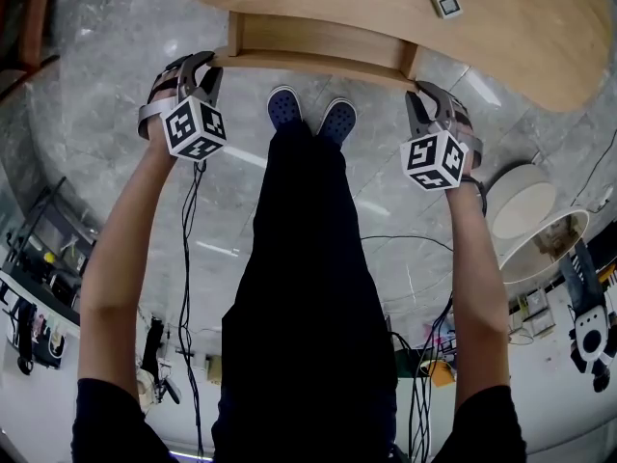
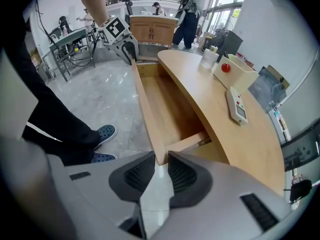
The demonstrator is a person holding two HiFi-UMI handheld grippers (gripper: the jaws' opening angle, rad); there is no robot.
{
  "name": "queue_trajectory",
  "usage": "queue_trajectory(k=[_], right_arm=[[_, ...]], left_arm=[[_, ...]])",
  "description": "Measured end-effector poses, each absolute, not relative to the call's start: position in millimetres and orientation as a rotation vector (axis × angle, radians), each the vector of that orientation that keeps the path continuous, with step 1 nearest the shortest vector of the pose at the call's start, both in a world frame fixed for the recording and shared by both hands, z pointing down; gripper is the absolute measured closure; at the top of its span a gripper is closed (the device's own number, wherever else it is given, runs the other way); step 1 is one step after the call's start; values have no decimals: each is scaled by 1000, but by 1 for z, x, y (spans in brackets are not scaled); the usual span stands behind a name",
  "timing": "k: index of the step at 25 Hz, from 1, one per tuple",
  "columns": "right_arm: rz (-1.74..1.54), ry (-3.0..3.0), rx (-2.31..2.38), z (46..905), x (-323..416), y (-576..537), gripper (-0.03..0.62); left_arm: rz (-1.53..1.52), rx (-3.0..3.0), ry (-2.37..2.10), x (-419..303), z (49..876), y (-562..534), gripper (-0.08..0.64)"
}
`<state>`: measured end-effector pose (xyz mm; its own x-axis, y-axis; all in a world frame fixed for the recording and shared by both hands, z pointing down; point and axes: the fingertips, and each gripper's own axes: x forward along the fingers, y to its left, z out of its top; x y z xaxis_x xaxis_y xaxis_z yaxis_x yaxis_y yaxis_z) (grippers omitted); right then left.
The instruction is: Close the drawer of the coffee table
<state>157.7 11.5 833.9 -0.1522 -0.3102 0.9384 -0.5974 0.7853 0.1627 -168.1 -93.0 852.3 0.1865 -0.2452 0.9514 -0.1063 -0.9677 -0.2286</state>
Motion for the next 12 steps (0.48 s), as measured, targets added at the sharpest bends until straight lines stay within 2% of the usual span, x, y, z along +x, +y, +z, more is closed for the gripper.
queue_trajectory(k=[12], right_arm=[[451, -1737, 881, 834, 161, 11, 489]], left_arm=[[-1984, -2508, 651, -174, 853, -97, 430]])
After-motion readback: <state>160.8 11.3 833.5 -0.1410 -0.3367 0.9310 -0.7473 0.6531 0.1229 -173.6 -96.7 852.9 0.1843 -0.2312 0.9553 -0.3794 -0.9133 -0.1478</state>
